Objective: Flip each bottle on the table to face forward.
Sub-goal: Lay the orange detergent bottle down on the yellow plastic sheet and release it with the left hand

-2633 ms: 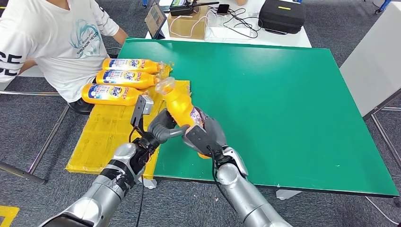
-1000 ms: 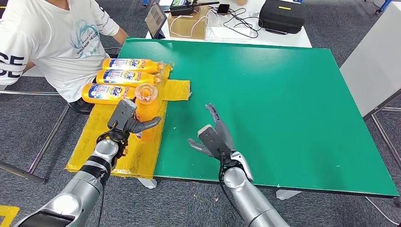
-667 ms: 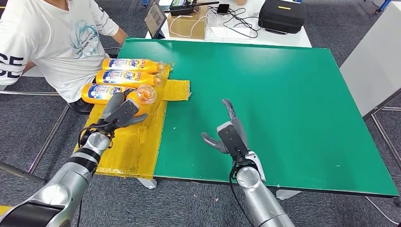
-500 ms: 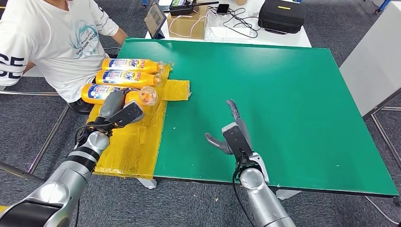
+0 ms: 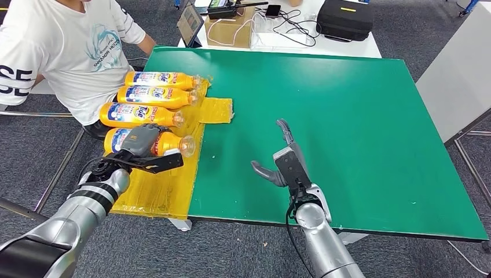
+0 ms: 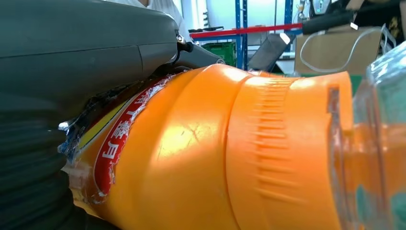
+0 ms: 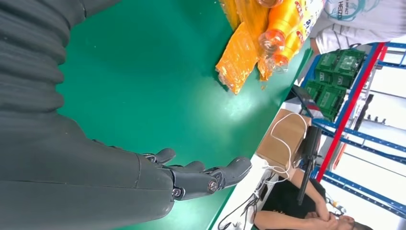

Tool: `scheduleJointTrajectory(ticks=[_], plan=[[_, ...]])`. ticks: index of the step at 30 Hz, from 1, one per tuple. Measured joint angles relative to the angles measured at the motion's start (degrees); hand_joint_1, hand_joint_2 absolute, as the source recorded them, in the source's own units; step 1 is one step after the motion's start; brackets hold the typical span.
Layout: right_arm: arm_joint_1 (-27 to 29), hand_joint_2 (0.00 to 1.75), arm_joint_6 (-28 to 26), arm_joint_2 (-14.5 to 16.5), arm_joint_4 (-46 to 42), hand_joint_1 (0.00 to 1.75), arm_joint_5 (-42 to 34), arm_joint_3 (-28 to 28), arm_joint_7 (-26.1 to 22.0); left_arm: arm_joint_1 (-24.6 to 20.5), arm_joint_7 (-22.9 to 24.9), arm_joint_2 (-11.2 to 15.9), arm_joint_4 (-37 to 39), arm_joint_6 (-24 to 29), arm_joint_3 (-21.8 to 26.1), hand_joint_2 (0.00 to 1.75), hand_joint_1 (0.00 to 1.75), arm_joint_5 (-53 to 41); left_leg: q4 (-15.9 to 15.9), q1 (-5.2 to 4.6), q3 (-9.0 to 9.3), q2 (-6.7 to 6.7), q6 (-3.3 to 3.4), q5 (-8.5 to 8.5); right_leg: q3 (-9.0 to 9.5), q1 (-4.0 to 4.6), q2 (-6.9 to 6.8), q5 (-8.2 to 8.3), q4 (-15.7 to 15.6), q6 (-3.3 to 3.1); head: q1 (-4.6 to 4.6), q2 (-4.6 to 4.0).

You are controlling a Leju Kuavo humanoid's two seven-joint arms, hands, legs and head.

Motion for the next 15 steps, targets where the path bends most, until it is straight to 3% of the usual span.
scheduleJointTrajectory(ticks=[5,6,9,10,15], plan=[[-1.6,1.75,0.3,0.4,0.5,0.00,0.2,0.5,0.0,-0.9,1.6,0.1,4.4,-1.8,-2.3,1.75,1.75,-2.9,0.0,0.00,-0.01,0.03,0.00,0.00,0.00,0.00,0.00,0.00,0.0,0.00,0.01,0.00],[-2.0,1.75,0.3,0.5,0.7,0.00,0.2,0.8,0.0,-0.9,1.5,0.1,5.3,-2.5,-2.5,1.75,1.50,-3.1,0.0,0.00,-0.01,0.02,0.00,0.00,0.00,0.00,0.00,0.00,0.0,0.00,0.00,0.00],[-3.2,1.75,0.2,1.1,1.5,0.00,0.0,1.5,0.0,-1.2,0.9,0.2,7.4,-4.3,-3.0,1.75,0.19,-3.2,0.0,0.00,0.00,0.01,0.00,0.00,0.01,0.00,0.00,0.00,0.0,0.00,-0.01,0.01],[-3.6,1.75,0.1,1.3,1.8,0.00,-0.1,1.8,0.0,-1.3,0.7,0.3,7.9,-4.9,-3.0,1.75,0.00,-3.0,0.0,0.00,0.01,0.01,0.00,0.00,0.02,0.00,0.00,0.00,0.0,0.00,0.00,0.01],[-4.3,1.75,0.1,1.7,3.1,0.00,-0.9,2.8,0.0,-1.7,0.8,0.5,9.9,-6.5,-3.0,1.75,0.00,-1.6,0.0,0.01,0.05,-0.06,0.00,0.00,0.06,0.01,-0.02,-0.01,0.0,-0.01,-0.01,0.01]])
